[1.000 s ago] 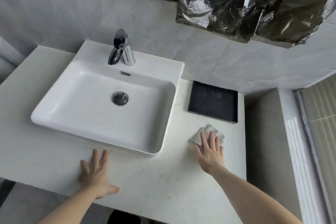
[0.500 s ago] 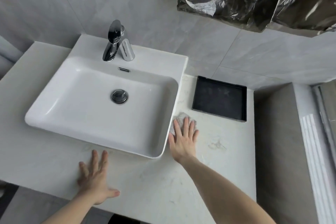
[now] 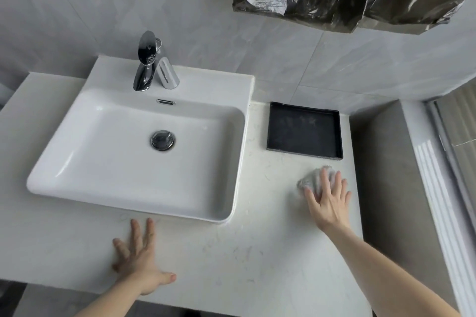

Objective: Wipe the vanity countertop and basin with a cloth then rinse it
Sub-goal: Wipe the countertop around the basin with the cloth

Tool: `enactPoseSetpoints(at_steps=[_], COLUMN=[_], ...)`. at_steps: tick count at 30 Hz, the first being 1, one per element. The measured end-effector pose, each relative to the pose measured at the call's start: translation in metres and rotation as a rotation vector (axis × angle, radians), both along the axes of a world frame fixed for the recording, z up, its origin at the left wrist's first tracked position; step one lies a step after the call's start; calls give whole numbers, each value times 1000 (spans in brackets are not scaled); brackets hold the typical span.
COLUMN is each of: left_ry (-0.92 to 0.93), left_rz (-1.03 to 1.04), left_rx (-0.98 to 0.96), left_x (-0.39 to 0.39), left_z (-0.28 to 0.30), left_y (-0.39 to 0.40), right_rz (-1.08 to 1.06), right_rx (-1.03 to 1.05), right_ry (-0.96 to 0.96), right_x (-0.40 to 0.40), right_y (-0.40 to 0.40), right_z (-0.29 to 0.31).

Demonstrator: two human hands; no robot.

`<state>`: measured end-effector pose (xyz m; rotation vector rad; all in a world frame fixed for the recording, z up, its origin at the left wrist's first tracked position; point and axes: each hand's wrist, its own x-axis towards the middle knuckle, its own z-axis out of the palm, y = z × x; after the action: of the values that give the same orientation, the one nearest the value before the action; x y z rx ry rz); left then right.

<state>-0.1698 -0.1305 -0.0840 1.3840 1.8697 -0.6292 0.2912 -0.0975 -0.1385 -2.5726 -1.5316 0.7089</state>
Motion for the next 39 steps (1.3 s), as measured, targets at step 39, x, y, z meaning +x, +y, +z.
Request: enactPoseSetpoints(at_steps=[39], left_ry=[65], left_rz=[-70], left_rx=[-1], left_x=[-3], left_z=[-9], left_y=[-2], right_rz=[276], right_rx=[211], right_ry=[98], right_x=[-161], right_y=[-48], right_z=[-26])
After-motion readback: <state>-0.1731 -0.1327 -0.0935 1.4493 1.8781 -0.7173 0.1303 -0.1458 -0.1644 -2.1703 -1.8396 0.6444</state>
